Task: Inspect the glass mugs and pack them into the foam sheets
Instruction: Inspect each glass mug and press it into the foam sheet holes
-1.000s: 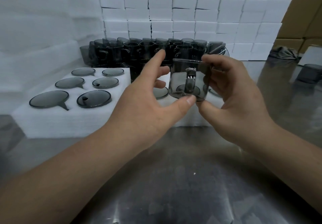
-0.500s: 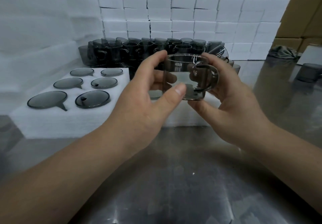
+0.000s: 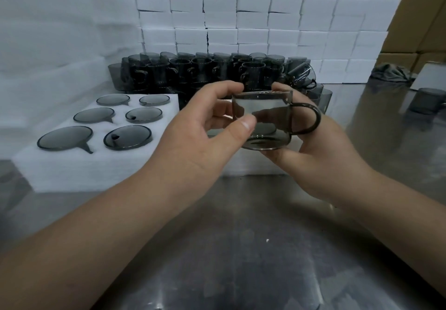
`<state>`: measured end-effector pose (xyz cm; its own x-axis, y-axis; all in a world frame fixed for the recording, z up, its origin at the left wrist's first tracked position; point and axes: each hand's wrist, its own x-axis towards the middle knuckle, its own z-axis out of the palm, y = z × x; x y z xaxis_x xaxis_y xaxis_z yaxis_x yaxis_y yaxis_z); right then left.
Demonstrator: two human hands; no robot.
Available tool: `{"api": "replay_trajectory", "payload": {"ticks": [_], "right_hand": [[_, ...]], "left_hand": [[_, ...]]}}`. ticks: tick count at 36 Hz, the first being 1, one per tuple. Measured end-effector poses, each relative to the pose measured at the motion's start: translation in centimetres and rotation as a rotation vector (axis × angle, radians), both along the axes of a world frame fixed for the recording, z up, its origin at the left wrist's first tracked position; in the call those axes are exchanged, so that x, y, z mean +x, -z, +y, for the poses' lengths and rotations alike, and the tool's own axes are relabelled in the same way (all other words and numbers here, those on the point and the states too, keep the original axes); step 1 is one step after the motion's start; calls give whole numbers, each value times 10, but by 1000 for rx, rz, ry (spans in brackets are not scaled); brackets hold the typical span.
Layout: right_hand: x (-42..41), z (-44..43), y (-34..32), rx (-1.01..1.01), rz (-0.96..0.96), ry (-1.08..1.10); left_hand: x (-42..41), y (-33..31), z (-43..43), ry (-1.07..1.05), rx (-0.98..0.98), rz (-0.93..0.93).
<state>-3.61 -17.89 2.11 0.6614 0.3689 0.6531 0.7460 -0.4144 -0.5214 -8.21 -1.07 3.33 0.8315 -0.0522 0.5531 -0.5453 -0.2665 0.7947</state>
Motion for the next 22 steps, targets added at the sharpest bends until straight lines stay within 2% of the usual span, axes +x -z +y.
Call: {"api": "replay_trajectory", "payload": {"ticks": [5,8,10,14,17,22], "right_hand": [[-3,2,-2,-51,-1,33],[-4,3,-6,-70,59,72],[-4,2,-7,-126,85,112],[-3,0,-8,-364,11,206],[-2,-1,-9,-460,-15,225],[-1,0,-7,-569,-51,252]], "left_hand": [[0,-1,-1,31,-32,-4],[0,-1,0,-15,-53,-42],[1,-3,2,-97,-58,-80],[7,-8,11,-362,-76,-142],[11,-14,19,-549,-56,-177],[15,-22,29,-685,-3,-128]]}}
